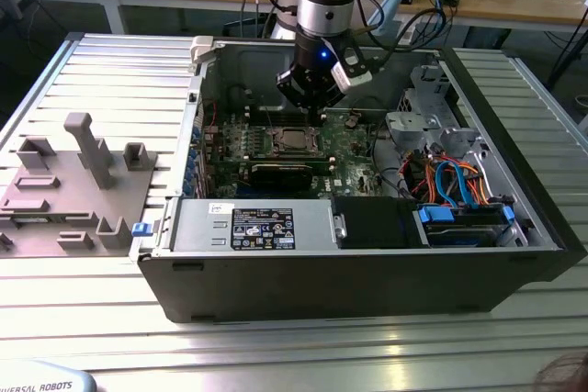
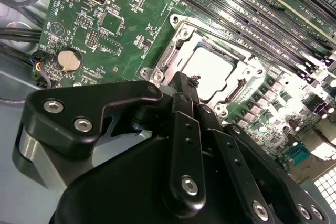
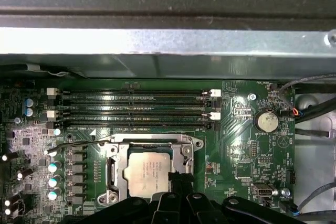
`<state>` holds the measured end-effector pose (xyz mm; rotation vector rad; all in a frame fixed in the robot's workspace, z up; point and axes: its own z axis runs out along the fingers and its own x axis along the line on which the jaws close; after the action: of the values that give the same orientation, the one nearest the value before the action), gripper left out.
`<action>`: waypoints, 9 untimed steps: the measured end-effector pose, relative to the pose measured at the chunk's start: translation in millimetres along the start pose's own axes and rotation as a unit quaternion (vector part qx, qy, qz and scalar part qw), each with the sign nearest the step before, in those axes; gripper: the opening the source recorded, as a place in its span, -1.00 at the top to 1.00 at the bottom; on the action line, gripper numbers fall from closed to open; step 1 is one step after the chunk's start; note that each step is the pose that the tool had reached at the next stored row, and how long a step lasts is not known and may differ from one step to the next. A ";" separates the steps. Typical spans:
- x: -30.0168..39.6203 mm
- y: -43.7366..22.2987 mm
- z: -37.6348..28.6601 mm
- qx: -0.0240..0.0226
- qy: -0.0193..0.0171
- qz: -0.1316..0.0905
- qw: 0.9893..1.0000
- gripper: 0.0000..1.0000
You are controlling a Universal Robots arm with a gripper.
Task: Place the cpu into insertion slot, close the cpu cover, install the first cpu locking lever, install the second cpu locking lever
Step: 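Install the first cpu locking lever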
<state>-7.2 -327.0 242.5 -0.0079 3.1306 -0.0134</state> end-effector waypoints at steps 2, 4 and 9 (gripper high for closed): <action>0.0 -0.1 0.0 0.001 0.000 0.000 1.000 0.79; 0.0 0.0 -0.4 0.001 0.000 0.000 1.000 0.79; 0.0 0.0 -1.9 0.001 0.000 0.000 1.000 0.79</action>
<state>-7.2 -327.0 244.5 -0.0079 3.1305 -0.0175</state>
